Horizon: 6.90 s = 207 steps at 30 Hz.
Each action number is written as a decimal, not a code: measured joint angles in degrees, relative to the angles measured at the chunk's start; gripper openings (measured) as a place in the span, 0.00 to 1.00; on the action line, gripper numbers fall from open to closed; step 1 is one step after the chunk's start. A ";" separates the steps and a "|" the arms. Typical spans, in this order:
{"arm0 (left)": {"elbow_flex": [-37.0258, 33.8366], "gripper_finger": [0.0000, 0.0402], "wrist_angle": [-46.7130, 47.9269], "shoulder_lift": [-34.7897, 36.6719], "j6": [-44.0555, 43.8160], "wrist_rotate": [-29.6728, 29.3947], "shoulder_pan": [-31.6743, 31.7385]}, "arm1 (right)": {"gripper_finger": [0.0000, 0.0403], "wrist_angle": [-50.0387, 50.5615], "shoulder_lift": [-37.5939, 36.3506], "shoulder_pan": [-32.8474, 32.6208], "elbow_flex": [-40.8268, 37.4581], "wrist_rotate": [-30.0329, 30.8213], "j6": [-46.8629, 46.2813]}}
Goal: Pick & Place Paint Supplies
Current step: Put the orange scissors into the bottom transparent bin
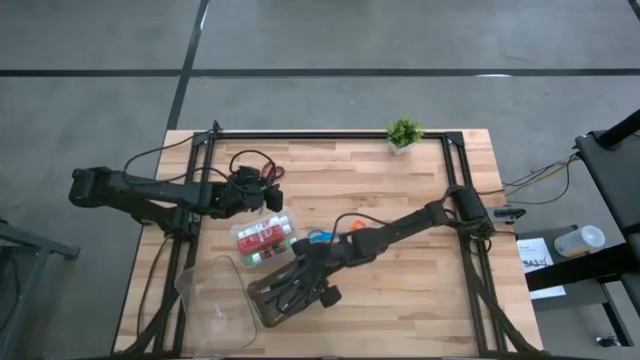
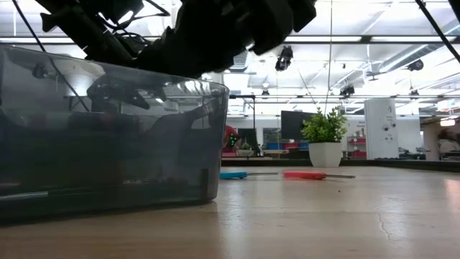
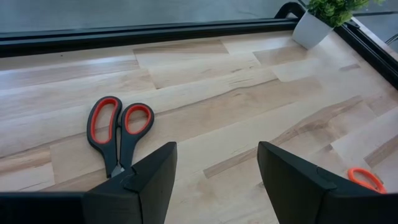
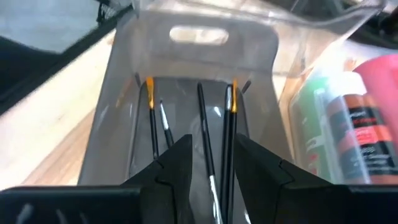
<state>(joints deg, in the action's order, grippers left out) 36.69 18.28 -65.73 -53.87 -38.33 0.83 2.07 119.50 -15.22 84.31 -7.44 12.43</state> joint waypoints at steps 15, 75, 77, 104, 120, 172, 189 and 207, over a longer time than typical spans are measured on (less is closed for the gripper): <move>-0.01 0.58 0.00 -0.02 0.00 0.01 0.01 | 0.28 1.02 -6.28 -0.20 -1.55 1.02 -1.59; 0.01 0.58 0.00 -0.02 -0.01 0.01 0.00 | 0.28 -8.46 -20.75 5.53 -45.11 28.34 -32.23; 0.02 0.58 0.00 -0.02 0.00 0.01 0.01 | 0.28 -8.78 -20.10 5.53 -45.07 28.43 -33.14; 0.02 0.58 0.00 -0.02 -0.01 0.01 0.00 | 0.04 -8.25 -20.04 5.53 -45.07 25.00 -34.56; 0.00 0.58 0.01 -0.01 -0.01 0.01 -0.01 | 0.04 -7.70 -24.59 4.98 -45.41 24.68 -33.78; 0.00 0.58 0.00 -0.02 0.00 -0.02 -0.01 | 0.02 -40.76 -1.79 1.51 -4.96 -10.37 -15.00; 0.01 0.58 0.00 -0.01 0.00 0.00 0.01 | 0.02 -44.40 0.47 1.53 -5.99 -13.58 -15.34; -0.01 0.58 0.00 -0.02 0.00 0.01 0.00 | 0.02 -9.31 -6.25 2.52 -6.00 -26.63 -9.02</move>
<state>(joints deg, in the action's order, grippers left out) 36.69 18.28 -65.75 -53.87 -38.33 0.84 -7.24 113.24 -12.70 78.31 -34.07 3.41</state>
